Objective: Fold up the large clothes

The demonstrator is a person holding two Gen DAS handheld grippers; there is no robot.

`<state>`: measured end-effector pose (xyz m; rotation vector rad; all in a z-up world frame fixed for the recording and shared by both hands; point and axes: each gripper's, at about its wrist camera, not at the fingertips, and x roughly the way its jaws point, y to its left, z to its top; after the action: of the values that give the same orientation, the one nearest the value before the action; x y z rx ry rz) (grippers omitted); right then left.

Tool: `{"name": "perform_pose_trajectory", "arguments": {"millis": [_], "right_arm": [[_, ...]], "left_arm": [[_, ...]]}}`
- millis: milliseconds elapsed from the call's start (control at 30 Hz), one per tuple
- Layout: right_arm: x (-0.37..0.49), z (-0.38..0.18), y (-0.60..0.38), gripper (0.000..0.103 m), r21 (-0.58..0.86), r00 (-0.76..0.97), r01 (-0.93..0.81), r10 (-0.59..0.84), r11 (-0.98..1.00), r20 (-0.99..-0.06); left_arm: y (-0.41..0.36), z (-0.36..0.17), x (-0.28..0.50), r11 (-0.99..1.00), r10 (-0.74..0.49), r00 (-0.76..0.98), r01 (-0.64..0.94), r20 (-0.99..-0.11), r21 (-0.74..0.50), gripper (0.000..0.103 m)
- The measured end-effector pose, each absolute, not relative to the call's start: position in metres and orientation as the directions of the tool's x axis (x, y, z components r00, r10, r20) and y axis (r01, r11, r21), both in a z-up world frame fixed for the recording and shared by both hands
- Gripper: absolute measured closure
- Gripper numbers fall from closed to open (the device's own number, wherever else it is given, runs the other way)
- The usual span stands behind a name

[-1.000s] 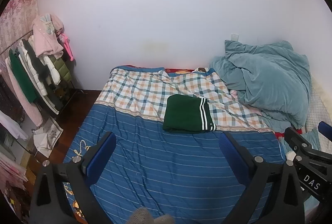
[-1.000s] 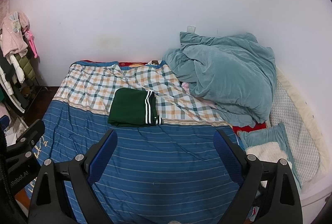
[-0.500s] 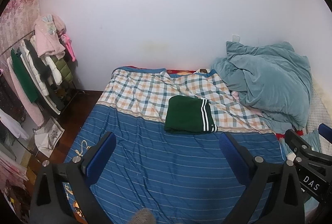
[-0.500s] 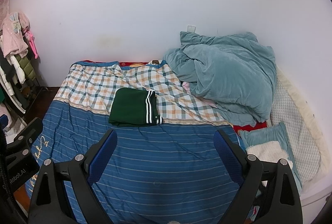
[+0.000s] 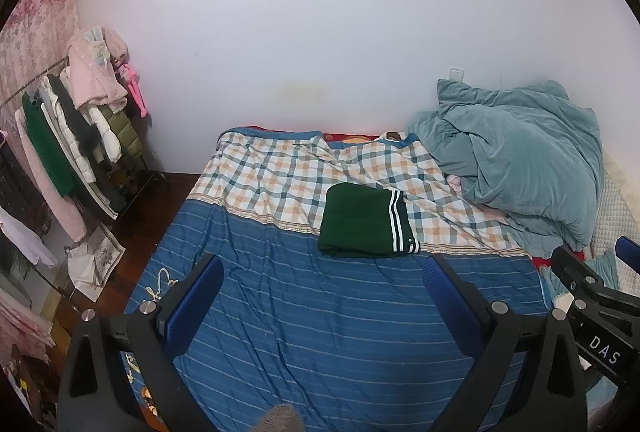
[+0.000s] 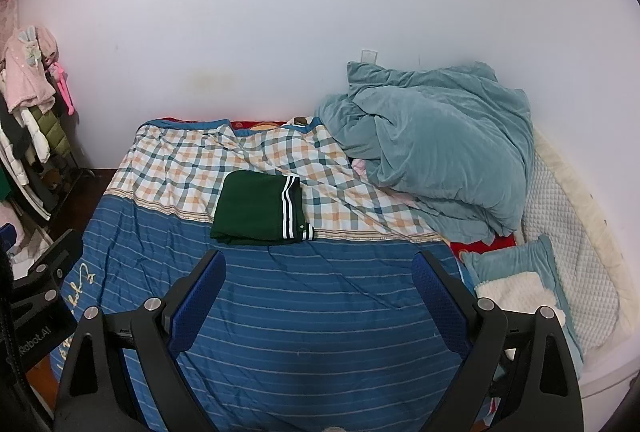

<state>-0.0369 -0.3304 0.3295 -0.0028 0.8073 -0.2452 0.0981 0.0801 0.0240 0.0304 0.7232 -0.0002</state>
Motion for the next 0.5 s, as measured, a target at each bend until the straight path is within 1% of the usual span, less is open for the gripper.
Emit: {"name": "perform_pose_trajectory", "arguments": {"millis": [500], "right_arm": [[-0.0437,0.3293,-0.3222,0.008,-0.091,0.664,0.219,-0.217,0.971,-0.716]], "left_arm": [[0.0889,0.0204,0.0907,1.000,0.025,0.747,-0.011,-0.664,0.025,0.001]]}}
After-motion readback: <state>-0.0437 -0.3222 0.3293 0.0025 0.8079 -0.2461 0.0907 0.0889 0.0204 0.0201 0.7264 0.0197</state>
